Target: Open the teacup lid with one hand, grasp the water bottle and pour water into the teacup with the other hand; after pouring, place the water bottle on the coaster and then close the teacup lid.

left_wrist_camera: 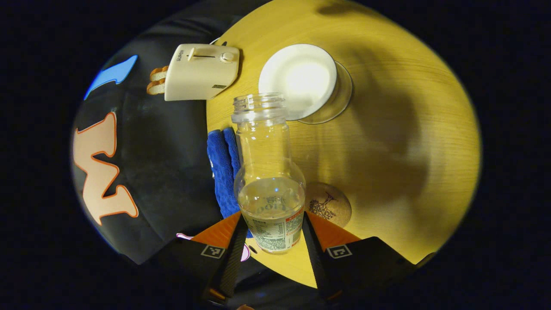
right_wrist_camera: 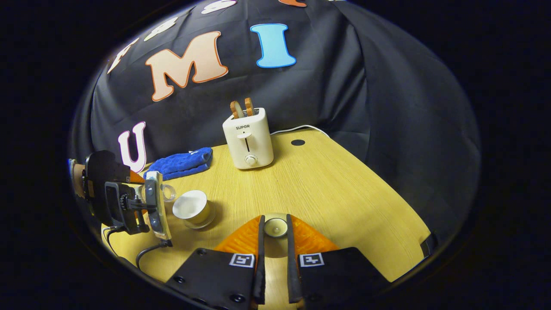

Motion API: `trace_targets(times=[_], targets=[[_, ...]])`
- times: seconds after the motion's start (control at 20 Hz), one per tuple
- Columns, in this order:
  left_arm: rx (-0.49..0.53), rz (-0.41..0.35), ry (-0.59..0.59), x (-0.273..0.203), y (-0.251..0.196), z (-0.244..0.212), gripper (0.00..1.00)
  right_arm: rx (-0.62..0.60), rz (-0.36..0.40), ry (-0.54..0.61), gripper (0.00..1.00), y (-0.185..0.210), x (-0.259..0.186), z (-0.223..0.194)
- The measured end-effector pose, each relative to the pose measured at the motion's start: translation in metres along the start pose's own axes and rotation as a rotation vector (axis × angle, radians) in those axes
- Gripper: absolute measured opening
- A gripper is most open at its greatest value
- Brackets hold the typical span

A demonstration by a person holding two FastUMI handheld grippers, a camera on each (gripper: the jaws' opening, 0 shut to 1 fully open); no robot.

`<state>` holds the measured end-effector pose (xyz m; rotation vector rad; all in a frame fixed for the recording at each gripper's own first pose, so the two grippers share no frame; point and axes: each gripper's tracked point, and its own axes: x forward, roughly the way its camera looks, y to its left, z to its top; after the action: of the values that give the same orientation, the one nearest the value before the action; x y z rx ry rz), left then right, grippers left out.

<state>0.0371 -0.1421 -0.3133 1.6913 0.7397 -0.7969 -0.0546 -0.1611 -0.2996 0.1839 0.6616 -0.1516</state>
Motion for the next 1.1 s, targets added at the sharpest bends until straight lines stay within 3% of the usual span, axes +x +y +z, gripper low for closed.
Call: trace_targets(times=[0.2,0.25,0.35,0.55,0.65,0.7,1.1], targets=[[0.080,0.010,0.023,0.000,0.011,0.005,0.70,0.019,0.004,0.006,0.22,-0.004,0.001,-0.006],[0.093,0.009,0.032,-0.001,0.011,0.005,0.70,0.025,0.004,0.008,0.27,-0.004,0.002,-0.007],[0.125,0.004,0.058,-0.004,0.014,0.004,0.70,0.036,0.004,0.009,0.22,-0.008,0.003,-0.009],[0.201,0.013,0.100,-0.006,0.025,0.005,0.70,0.044,0.013,0.002,0.26,-0.010,0.004,-0.010],[0.239,0.022,0.131,-0.009,0.031,0.002,0.70,0.049,0.023,0.005,0.21,-0.007,0.005,-0.013],[0.255,0.026,0.140,-0.010,0.034,0.002,0.70,0.048,0.026,0.007,0.27,-0.007,0.005,-0.014],[0.307,0.025,0.147,-0.016,0.037,0.012,0.67,0.056,0.044,0.023,0.21,-0.004,0.006,-0.023]])
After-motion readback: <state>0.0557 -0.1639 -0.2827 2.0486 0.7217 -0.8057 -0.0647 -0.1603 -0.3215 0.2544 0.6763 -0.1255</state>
